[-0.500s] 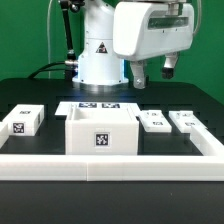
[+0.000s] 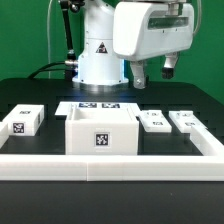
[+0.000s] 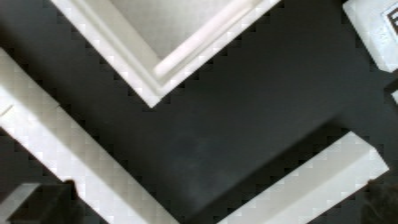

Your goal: Assemble cabinet

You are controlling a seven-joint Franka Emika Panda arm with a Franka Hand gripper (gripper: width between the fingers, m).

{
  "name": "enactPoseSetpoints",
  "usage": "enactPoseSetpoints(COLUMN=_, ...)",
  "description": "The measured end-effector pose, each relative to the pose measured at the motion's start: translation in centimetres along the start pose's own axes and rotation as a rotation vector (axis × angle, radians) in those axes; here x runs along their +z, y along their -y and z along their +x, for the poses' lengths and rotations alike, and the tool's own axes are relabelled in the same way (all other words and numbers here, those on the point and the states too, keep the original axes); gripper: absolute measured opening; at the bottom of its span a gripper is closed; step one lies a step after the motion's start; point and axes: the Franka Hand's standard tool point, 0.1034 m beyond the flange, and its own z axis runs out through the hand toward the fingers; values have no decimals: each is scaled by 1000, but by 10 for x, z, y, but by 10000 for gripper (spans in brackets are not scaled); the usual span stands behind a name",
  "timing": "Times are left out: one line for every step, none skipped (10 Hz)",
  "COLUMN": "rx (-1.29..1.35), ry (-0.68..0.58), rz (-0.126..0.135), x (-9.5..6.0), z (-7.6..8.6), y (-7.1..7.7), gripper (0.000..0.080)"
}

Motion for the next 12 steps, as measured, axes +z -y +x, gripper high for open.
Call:
enactPoseSetpoints(rx=0, ry=0, rz=0, x=0, z=0, y=0, gripper=798)
enactPoseSetpoints(rx=0, ry=0, rz=0, x=0, z=0, y=0, gripper=798)
enactPoseSetpoints(rx=0, ry=0, rz=0, x=0, z=0, y=0, gripper=798)
enactPoseSetpoints(rx=-66, ry=-20, rz=-17, x=5, z=-4, y=1, gripper=798)
enactPoseSetpoints(rx=-123, ry=-33, rz=-30, x=14, z=-17, y=8, gripper=798)
enactPoseSetpoints(rx=-175, ry=-30, rz=-29, x=19, z=-29, y=12, gripper=798)
enactPoseSetpoints(rx=-242, ry=-25, rz=-28, x=20, z=-36, y=11, gripper=798)
enactPoseSetpoints(rx=-288, ry=-25, rz=-38, x=21, z=-39, y=11, gripper=798)
enactPoseSetpoints(rx=-276, ry=-25, rz=-37, x=22, z=-39, y=11, gripper=798)
enactPoseSetpoints(rx=-276, ry=-25, rz=-37, x=22, z=-39, y=11, gripper=798)
enactPoseSetpoints(rx=-276, ry=-25, rz=-36, x=22, z=-39, y=11, gripper=798)
enactPoseSetpoints(rx=-281, ry=-24, rz=-36, x=23, z=-40, y=11, gripper=798)
